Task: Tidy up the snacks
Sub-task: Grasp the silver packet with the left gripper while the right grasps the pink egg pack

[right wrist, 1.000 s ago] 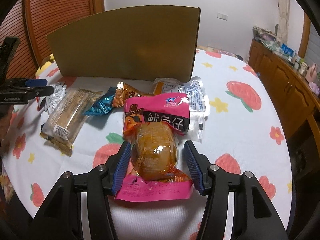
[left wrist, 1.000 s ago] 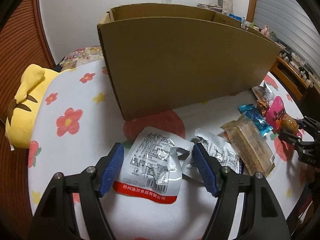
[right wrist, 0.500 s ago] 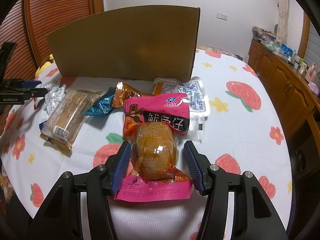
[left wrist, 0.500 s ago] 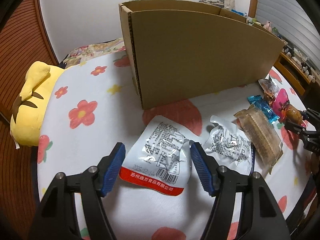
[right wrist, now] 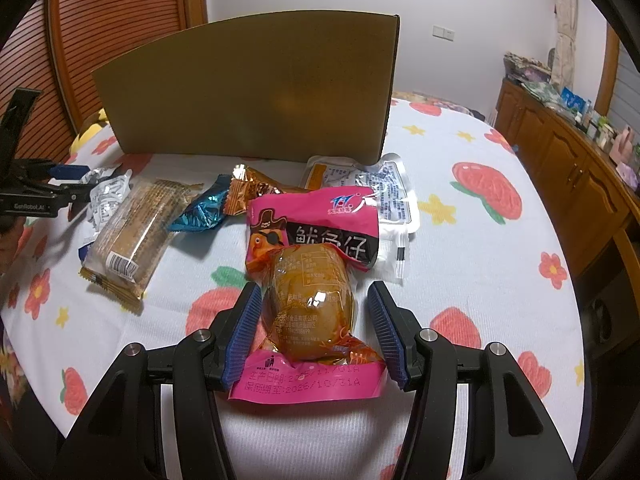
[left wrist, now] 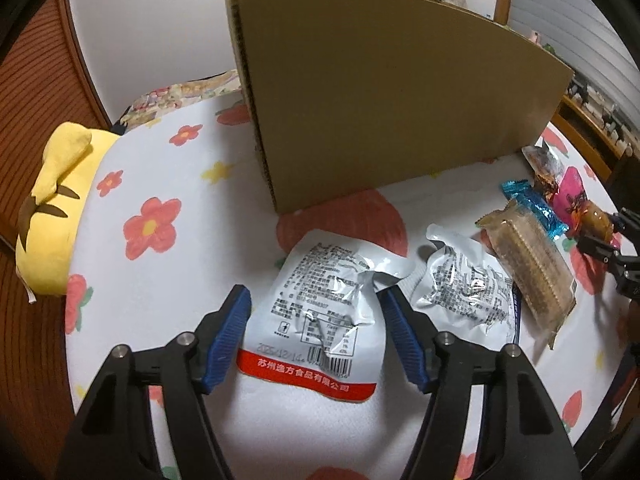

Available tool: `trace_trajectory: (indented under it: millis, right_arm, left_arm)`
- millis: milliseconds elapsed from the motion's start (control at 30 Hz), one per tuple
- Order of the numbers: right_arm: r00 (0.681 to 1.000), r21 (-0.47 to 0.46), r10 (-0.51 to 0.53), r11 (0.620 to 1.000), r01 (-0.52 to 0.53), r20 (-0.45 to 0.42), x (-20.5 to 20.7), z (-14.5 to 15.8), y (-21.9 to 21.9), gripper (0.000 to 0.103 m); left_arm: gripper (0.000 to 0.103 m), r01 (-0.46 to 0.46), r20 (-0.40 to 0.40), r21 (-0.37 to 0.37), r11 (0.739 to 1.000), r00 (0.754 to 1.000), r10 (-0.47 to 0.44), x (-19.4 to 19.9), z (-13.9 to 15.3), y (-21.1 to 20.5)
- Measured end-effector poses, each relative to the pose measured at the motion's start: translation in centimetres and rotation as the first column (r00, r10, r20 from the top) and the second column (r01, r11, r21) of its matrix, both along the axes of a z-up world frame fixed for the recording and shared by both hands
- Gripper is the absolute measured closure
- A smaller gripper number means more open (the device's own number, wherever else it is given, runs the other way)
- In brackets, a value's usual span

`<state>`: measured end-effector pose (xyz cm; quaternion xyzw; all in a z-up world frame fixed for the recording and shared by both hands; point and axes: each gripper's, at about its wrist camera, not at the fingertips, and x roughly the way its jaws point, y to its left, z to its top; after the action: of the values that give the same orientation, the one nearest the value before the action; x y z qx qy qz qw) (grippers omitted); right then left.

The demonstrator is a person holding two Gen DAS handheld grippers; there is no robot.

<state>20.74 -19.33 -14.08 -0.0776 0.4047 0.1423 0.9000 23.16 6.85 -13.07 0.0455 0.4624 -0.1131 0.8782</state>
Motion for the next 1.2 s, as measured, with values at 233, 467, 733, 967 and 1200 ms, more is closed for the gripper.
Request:
trace_trajectory:
  millis: [233, 467, 733, 967, 1200]
  right_arm:
    - [1.0, 0.0, -0.001, 1.0, 0.001, 0.0, 0.0, 0.0, 0.0, 0.046]
    - [1.0, 0.0, 0.0, 1.0, 0.0, 0.0, 0.0, 0.0, 0.0, 0.046]
    - [1.0, 0.0, -0.001, 1.0, 0.001, 0.0, 0.0, 0.0, 0.0, 0.046]
    - [1.0, 0.0, 0.0, 1.0, 0.0, 0.0, 0.0, 0.0, 0.0, 0.046]
    - [1.0, 0.004, -0.002, 1.0, 0.002, -0.001, 0.0, 0.1, 0.1, 0.046]
  left_arm:
    - [0.049, 0.026, -0.004, -0.039, 0.999, 1.0, -0.026, -0.6, 0.1, 0.1]
    - [0.058, 0.019, 0.031, -0.062, 0.998, 0.999, -0.017, -2.8, 1.0, 0.5]
    - [0.075, 0.013, 0.045, -0.1, 0.995, 0.999, -0.009, -3.4, 2.3, 1.3]
    - [0.076, -0.005, 0.049, -0.116, 0.993, 0.999, 0.011, -3.3, 2.5, 1.7]
    - [0.076, 0.021, 0.091, -0.113, 0.993, 0.996, -0.011, -4.9, 3.6, 0.4]
